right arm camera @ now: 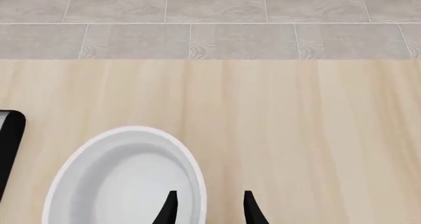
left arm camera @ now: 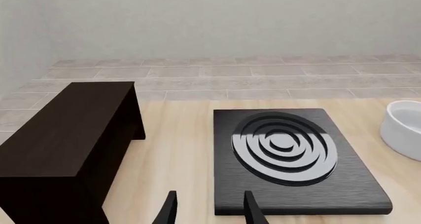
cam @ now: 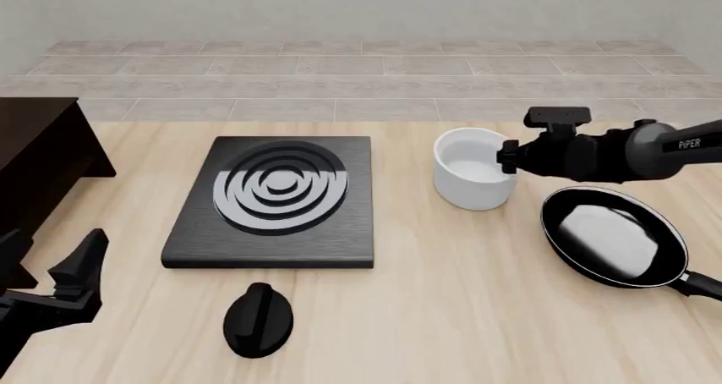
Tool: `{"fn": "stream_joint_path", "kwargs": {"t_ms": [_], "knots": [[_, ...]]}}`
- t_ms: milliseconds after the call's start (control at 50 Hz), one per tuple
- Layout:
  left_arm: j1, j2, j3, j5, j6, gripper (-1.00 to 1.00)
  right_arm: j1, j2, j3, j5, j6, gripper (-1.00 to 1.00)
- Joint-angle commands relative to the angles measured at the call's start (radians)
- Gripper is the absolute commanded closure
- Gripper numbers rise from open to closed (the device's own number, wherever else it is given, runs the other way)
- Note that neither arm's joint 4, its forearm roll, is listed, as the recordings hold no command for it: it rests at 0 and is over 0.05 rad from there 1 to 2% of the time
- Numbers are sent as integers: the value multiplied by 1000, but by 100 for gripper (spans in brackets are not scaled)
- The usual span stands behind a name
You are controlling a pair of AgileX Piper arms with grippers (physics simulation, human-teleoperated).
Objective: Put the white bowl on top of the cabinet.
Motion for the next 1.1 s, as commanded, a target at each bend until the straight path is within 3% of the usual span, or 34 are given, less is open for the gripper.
{"fn": "stream_joint_path", "kwargs": {"t_ms": [20,40,60,80,420,1100], "knots": [[1,2,0,-1,3,-100,10,38,24,-15,10,-100],[1,3,0,-2,3,-100,6,34,29,-18,8,-100],[1,3,0,-2,3,-100,9,30,34,-23,14,100],[2,1,0,-2,3,-100,20,-5,67,-57,20,100],[3,-28,0,20,5,-100,0,-91,87,-37,-14,100],[8,-207,0,155,-8,-100,59,-335,81,85,-1,100]]}}
